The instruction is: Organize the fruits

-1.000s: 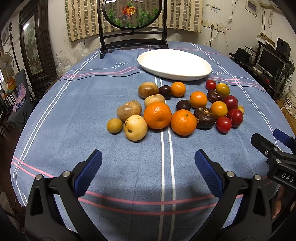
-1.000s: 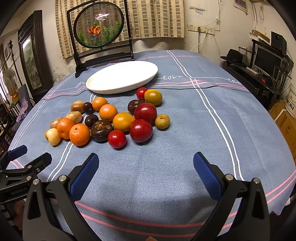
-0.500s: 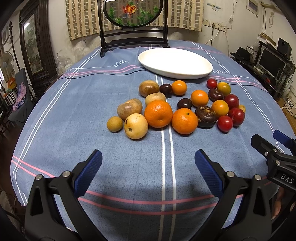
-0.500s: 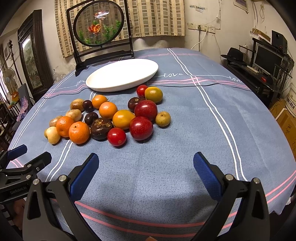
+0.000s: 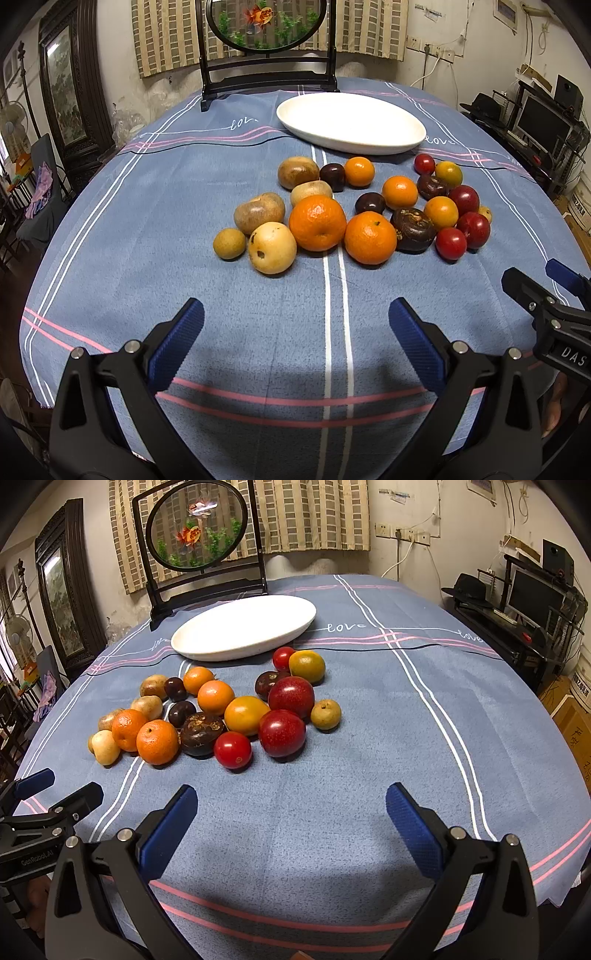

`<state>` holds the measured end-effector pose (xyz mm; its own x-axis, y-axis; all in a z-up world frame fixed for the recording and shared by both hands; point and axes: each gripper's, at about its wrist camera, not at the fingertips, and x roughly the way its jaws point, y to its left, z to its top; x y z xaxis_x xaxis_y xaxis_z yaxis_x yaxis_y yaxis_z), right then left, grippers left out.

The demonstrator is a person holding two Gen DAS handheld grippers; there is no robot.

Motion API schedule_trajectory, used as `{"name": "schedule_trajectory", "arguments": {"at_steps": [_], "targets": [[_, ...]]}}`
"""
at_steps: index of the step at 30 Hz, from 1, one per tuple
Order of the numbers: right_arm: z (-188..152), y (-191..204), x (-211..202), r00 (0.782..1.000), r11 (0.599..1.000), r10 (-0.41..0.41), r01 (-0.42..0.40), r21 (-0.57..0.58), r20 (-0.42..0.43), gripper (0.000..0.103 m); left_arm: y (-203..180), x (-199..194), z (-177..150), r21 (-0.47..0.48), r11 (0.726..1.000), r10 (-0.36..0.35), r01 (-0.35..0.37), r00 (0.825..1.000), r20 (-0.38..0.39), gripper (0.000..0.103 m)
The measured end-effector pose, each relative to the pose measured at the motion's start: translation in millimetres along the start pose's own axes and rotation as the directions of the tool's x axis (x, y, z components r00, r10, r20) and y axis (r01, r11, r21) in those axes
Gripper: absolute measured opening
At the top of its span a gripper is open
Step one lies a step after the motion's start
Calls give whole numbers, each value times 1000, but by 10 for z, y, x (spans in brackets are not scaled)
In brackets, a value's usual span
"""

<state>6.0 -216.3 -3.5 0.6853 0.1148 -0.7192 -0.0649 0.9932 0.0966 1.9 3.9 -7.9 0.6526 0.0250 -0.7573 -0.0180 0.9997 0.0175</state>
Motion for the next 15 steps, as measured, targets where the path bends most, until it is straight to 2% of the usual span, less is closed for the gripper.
{"name": "schedule_trajectory", "arguments": {"at_steps": [10,15], "targets": [[-18,7,4,1000,1000,-1,1,-2,-4,102,-8,29,9,5,1000,1,-1,1000,-7,101],[-18,-47,-6,1000,1000,-3,3,-1,1,102,103,6,32,9,1000,-2,2,1000,28,101]]}}
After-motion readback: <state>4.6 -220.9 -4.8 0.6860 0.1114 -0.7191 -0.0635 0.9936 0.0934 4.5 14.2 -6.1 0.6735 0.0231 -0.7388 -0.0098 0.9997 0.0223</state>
